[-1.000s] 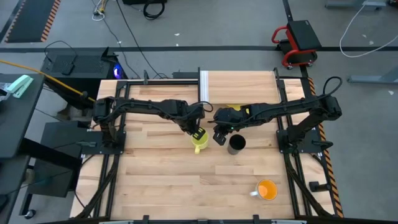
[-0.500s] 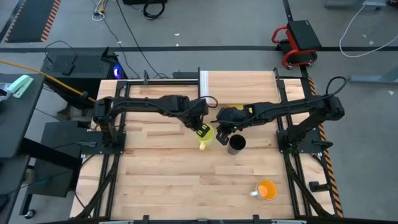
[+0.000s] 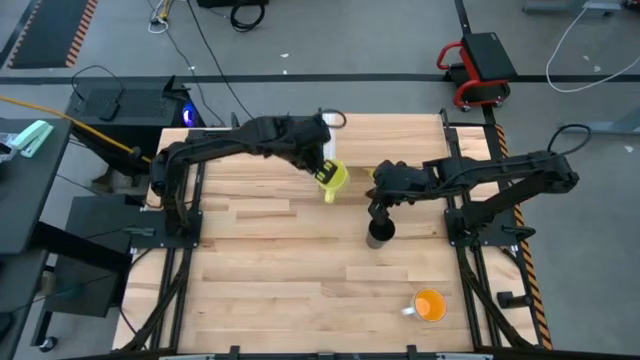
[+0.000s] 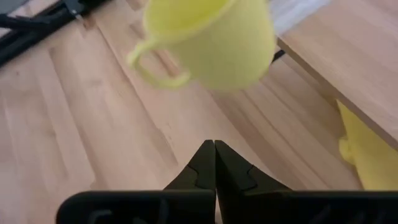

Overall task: Stack small to large cups/mugs on shelf
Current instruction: Put the yellow mug on the shelf

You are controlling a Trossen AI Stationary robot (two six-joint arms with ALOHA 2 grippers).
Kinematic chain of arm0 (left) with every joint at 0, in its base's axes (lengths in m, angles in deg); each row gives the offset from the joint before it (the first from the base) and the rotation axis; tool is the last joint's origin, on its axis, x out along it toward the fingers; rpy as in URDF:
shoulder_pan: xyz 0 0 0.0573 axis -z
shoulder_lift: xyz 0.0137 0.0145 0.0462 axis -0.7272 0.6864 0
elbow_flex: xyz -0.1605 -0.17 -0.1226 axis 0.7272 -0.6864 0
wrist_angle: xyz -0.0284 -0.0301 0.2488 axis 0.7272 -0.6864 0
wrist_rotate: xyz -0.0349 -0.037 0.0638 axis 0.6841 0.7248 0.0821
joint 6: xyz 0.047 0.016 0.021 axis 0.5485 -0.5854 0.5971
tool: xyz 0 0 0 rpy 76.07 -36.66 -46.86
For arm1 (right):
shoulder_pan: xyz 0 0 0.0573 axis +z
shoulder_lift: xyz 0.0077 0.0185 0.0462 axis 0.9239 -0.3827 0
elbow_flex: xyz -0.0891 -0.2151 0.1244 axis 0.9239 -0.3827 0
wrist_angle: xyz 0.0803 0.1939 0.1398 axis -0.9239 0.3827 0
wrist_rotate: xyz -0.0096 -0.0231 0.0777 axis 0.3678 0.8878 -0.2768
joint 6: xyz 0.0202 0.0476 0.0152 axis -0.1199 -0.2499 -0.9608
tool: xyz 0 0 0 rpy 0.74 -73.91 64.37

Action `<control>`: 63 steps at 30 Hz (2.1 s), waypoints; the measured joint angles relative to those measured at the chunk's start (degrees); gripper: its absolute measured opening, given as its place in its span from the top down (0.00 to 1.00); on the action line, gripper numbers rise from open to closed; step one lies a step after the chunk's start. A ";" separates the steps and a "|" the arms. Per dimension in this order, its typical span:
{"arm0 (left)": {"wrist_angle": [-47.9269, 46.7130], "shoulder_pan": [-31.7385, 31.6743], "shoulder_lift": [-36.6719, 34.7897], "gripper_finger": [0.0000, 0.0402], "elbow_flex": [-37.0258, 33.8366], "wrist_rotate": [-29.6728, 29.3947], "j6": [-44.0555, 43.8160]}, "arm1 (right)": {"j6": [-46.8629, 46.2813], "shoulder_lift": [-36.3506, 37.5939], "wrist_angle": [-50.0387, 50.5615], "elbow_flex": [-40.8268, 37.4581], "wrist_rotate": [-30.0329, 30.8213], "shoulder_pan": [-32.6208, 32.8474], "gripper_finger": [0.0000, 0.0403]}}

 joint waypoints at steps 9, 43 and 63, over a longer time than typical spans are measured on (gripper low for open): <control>5.11 -4.24 0.05 0.98 1.95 0.19 1.21 | 2.58 -0.91 -1.81 0.00 2.37 -6.08 1.00; -3.19 -7.64 15.99 0.98 24.22 0.70 7.45 | 7.80 -2.90 -9.91 0.04 -6.79 -25.37 1.00; -4.13 -8.41 15.96 0.97 24.22 -0.30 7.45 | 8.15 -5.48 -12.05 0.04 -10.37 -26.48 1.00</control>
